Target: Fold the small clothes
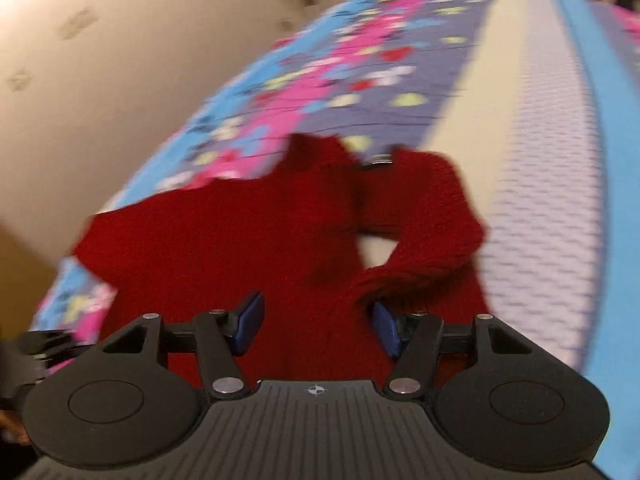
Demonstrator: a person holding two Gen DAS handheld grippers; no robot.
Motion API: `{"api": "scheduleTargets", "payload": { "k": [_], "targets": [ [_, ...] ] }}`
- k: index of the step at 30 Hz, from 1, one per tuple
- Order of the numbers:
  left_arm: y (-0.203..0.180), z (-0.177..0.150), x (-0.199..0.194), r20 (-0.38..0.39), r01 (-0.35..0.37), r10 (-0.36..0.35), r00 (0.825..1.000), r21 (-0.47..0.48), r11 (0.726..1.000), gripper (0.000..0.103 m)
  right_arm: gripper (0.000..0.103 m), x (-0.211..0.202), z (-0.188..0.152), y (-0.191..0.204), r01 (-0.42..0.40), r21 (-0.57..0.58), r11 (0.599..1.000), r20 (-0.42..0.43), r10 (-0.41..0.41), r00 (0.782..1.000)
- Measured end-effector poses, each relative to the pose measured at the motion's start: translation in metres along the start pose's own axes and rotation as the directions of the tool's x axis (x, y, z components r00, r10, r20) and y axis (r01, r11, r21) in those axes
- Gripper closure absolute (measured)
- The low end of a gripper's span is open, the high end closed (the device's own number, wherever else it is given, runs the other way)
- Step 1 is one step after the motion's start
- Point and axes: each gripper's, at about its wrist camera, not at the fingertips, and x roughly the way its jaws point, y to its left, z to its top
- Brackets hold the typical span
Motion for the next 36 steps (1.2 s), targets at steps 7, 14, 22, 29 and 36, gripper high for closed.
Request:
{"api": "scheduleTargets", "payload": {
  "k": [7,14,22,29,36],
  "targets": [
    [0.000,0.000,0.001,0.001,0.001,-0.001,1.000,0.000,1.000,0.043,0.041,0.024,0.021,-0.031,0.167,0.344,0.924,0.133,-0.224,0.965],
    [0.002,0.000,0.001,0.000,0.010,-0.010,1.000,0.001,1.000,0.043,0.094,0.003,0.028,-0.046,0.247,0.453,0.857,0.168,-0.354,0.920],
    [0.003,0.000,0.002,0.000,0.014,-0.014,1.000,0.000,1.000,0.042,0.093,-0.166,-0.066,-0.027,0.208,0.690,0.693,0.562,-0.695,0.448],
    [0.000,-0.002,0.002,0.008,0.006,-0.006,1.000,0.010,1.000,0.041,0.084,-0.158,-0.182,-0.117,0.197,0.887,0.417,0.237,-0.780,0.579],
    [-0.001,-0.003,0.004,0.024,-0.001,0.000,1.000,0.030,1.000,0.038,0.075,-0.170,-0.201,-0.175,-0.019,0.881,0.473,0.359,-0.641,0.679]
  ]
}}
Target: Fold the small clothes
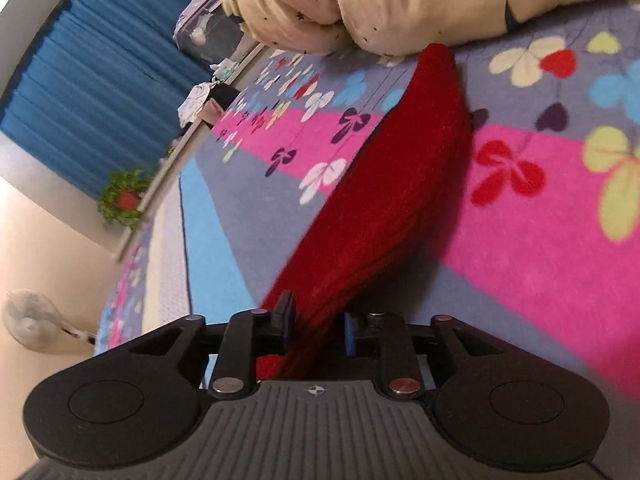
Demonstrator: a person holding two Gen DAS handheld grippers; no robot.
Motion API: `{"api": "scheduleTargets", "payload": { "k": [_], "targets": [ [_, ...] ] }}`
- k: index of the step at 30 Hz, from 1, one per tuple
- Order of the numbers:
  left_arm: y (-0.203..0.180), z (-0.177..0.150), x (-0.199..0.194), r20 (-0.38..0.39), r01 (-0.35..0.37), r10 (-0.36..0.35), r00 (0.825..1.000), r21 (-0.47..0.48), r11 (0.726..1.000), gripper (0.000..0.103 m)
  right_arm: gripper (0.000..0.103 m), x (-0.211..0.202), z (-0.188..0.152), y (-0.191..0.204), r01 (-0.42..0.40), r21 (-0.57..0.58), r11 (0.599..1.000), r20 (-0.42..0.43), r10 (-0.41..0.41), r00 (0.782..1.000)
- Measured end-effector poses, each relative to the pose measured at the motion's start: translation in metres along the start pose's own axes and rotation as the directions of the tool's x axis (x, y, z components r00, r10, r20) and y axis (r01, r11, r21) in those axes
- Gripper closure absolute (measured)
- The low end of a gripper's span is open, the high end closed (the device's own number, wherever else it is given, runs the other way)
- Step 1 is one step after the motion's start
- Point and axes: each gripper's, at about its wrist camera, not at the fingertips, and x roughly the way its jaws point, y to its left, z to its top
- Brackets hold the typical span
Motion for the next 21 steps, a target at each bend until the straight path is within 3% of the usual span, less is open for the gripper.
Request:
{"api": "scheduleTargets", "payload": {
  "k": [3,10,13,18,20,21],
  "targets": [
    [0.001,0.000,0.001,0.004,0.001,-0.001,1.000,0.005,1.000,0.037,0.075,0.011,0.019,-0.013,0.009,0.060,0.998,0.002,-0.009,1.000],
    [0.000,0.000,0.001,0.010,0.001,-0.001,1.000,0.018,1.000,0.036,0.075,0.005,0.075,-0.023,0.024,0.092,0.995,0.155,-0.038,0.987],
    [0.000,0.000,0.002,0.010,0.000,0.000,1.000,0.019,1.000,0.036,0.077,0.013,0.087,-0.020,0.056,0.024,0.998,0.105,-0.058,0.993],
    [0.000,0.000,0.002,0.012,-0.002,0.001,1.000,0.021,1.000,0.036,0.090,0.024,0.085,-0.019,0.128,-0.044,0.991,0.034,-0.127,0.991],
    [-0.001,0.001,0.002,0.012,-0.003,0.003,1.000,0.021,1.000,0.036,0.092,0.016,0.083,-0.013,0.172,-0.086,0.981,0.097,-0.163,0.982],
    [-0.001,0.000,0.002,0.013,-0.004,0.003,1.000,0.023,1.000,0.036,0.103,0.004,0.081,-0.006,0.224,-0.113,0.968,0.190,-0.200,0.961]
  ]
}}
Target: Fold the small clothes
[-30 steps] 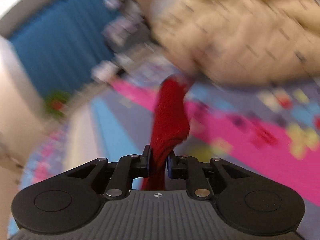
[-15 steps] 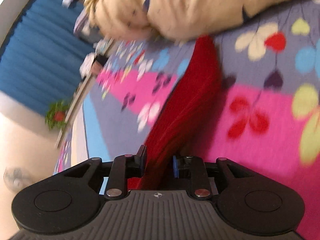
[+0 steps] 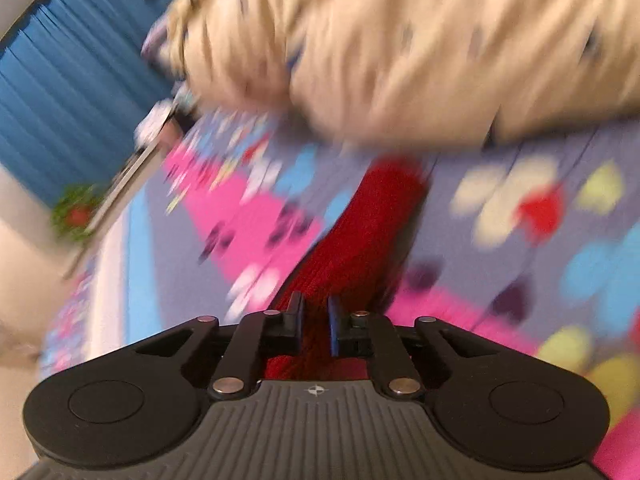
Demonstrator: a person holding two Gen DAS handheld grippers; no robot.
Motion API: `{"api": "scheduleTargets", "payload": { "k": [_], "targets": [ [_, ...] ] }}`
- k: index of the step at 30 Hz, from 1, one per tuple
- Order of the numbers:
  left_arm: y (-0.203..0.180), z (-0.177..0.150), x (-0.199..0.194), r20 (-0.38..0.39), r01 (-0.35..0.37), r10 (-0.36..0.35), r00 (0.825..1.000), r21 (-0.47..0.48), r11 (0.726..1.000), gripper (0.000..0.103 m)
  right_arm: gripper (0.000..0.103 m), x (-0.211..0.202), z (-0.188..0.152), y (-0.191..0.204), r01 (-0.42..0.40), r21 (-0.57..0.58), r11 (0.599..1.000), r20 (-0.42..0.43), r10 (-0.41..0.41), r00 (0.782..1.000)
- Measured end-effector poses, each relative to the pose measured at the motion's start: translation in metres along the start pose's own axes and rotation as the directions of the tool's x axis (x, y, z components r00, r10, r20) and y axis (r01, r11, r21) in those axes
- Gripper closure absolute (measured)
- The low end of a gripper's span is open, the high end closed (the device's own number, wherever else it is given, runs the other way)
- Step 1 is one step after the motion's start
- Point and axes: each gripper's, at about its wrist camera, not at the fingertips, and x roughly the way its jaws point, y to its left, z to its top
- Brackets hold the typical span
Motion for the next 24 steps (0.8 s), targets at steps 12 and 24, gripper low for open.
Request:
{"api": "scheduleTargets", "payload": {
  "k": [12,24],
  "targets": [
    [-0.001,-0.002,-0.003,0.009,-0.008,0.008,1.000,0.000,1.000,0.036,0.056,-0.026,-0.034,-0.056,0.035,0.119,0.992,0.007,-0.036,0.999],
    [-0.003,-0.002,0.005,0.044,-0.018,0.017,0.999,0.017,1.000,0.030,0.054,0.050,-0.002,-0.019,0.049,-0.004,0.999,-0.034,-0.049,0.998]
  ]
}}
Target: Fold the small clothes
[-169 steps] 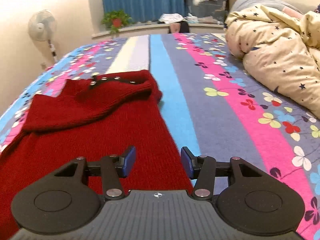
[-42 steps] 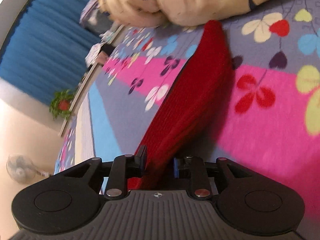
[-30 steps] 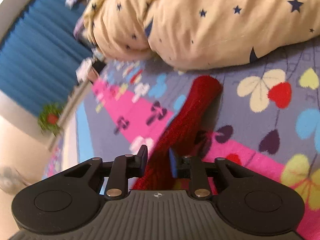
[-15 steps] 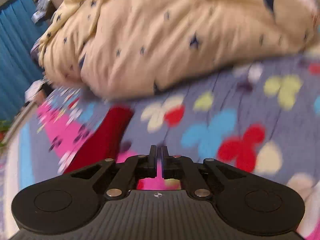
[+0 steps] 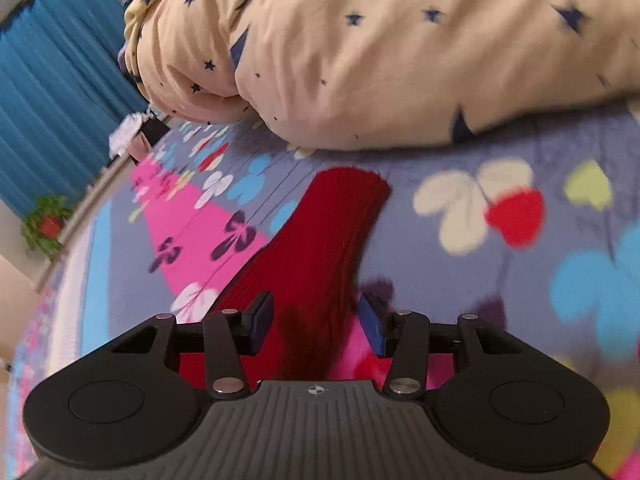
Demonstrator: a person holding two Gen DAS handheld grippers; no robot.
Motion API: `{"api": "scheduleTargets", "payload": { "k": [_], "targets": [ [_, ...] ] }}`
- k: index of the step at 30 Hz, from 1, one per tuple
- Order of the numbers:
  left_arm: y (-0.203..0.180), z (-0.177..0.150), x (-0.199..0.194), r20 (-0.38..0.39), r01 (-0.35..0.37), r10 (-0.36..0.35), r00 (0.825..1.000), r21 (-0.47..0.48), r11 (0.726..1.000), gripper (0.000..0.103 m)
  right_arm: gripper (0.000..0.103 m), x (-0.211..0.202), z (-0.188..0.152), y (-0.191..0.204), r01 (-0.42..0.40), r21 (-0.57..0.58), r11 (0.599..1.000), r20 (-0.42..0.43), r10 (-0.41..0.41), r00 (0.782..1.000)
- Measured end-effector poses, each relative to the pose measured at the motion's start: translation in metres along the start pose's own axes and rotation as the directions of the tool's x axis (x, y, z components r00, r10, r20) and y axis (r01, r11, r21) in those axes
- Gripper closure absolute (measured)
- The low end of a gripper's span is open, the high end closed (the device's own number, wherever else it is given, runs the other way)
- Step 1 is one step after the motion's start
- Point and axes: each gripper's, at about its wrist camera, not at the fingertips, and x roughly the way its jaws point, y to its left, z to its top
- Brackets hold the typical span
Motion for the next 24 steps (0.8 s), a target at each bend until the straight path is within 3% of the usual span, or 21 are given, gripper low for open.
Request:
{"api": "scheduleTargets", "payload": {
  "k": [2,3,4,5,6,7,8,9,10,11,12,14,15,16,17,19,20,21,22,23,24],
  "targets": [
    [0.000,0.000,0.001,0.001,0.002,-0.002,1.000,0.002,1.000,0.030,0.058,0.017,0.009,0.011,0.040,-0.070,0.997,-0.003,-0.041,0.999],
    [0.001,0.000,0.001,0.001,0.005,-0.005,1.000,0.001,1.000,0.030,0.084,0.023,0.012,0.017,0.066,-0.098,0.993,-0.010,-0.067,0.998],
    [0.001,0.000,0.001,0.001,0.007,-0.007,1.000,0.000,1.000,0.030,0.093,0.026,0.016,0.020,0.086,-0.121,0.989,-0.014,-0.088,0.996],
    [0.001,0.000,0.001,0.001,0.008,-0.008,1.000,0.001,1.000,0.030,0.094,0.023,0.020,0.021,0.088,-0.132,0.987,0.002,-0.088,0.996],
    [0.002,0.000,0.001,0.001,0.008,-0.008,1.000,0.002,1.000,0.030,0.095,0.012,0.023,0.022,0.076,-0.124,0.989,0.069,-0.067,0.995],
    [0.002,0.001,0.002,0.000,0.009,-0.009,1.000,0.000,1.000,0.030,0.095,-0.011,0.025,0.022,0.076,-0.109,0.991,0.196,-0.053,0.979],
    [0.003,0.001,0.002,-0.002,0.009,-0.009,1.000,-0.002,1.000,0.030,0.095,-0.033,0.023,0.019,0.089,-0.102,0.991,0.318,-0.052,0.947],
    [0.003,0.000,0.001,-0.003,0.009,-0.009,1.000,-0.003,1.000,0.030,0.095,-0.052,0.018,0.013,0.173,-0.081,0.982,0.410,-0.126,0.903],
    [0.003,0.001,0.001,-0.005,0.008,-0.008,1.000,-0.005,1.000,0.030,0.095,-0.064,0.011,0.000,0.290,-0.021,0.957,0.448,-0.250,0.858],
    [0.003,0.001,0.001,-0.005,0.007,-0.007,1.000,-0.005,1.000,0.030,0.095,-0.067,0.006,-0.013,0.355,0.016,0.935,0.446,-0.325,0.834],
    [0.003,0.001,0.000,-0.005,0.005,-0.005,1.000,-0.003,1.000,0.030,0.094,-0.064,0.000,-0.028,0.410,0.022,0.912,0.402,-0.384,0.831],
    [0.003,0.001,-0.001,-0.008,0.005,-0.005,1.000,-0.006,1.000,0.030,0.091,-0.051,-0.009,-0.056,0.455,0.038,0.890,0.253,-0.449,0.857],
    [0.003,0.002,-0.001,-0.009,0.005,-0.005,1.000,-0.009,1.000,0.030,0.085,-0.050,-0.012,-0.066,0.427,0.056,0.902,0.214,-0.429,0.878],
    [0.004,0.002,0.000,-0.010,0.006,-0.006,1.000,-0.011,1.000,0.030,0.076,-0.059,-0.012,-0.067,0.418,0.052,0.907,0.241,-0.417,0.876],
    [0.004,0.003,0.000,-0.013,0.006,-0.006,1.000,-0.013,1.000,0.030,0.063,-0.065,-0.011,-0.063,0.452,0.034,0.891,0.262,-0.445,0.856],
    [0.005,0.004,0.001,-0.016,0.004,-0.005,1.000,-0.017,1.000,0.030,0.063,-0.079,-0.011,-0.051,0.535,0.019,0.845,0.311,-0.513,0.800],
    [0.005,0.004,0.001,-0.017,0.003,-0.004,1.000,-0.017,1.000,0.030,0.063,-0.089,-0.010,-0.047,0.544,0.031,0.838,0.338,-0.521,0.784],
    [0.005,0.004,0.001,-0.018,0.002,-0.003,1.000,-0.017,1.000,0.030,0.063,-0.098,-0.008,-0.035,0.530,0.027,0.848,0.370,-0.501,0.782],
    [0.005,0.005,0.001,-0.018,0.001,-0.001,1.000,-0.017,1.000,0.030,0.063,-0.107,-0.009,-0.022,0.498,-0.012,0.867,0.391,-0.455,0.800],
    [0.005,0.005,0.001,-0.017,0.000,-0.001,1.000,-0.017,1.000,0.030,0.062,-0.110,-0.010,-0.004,0.445,-0.078,0.892,0.399,-0.381,0.834],
    [0.005,0.005,0.001,-0.017,0.000,-0.001,1.000,-0.018,1.000,0.030,0.061,-0.110,-0.013,0.018,0.354,-0.174,0.919,0.383,-0.268,0.884]
  ]
}}
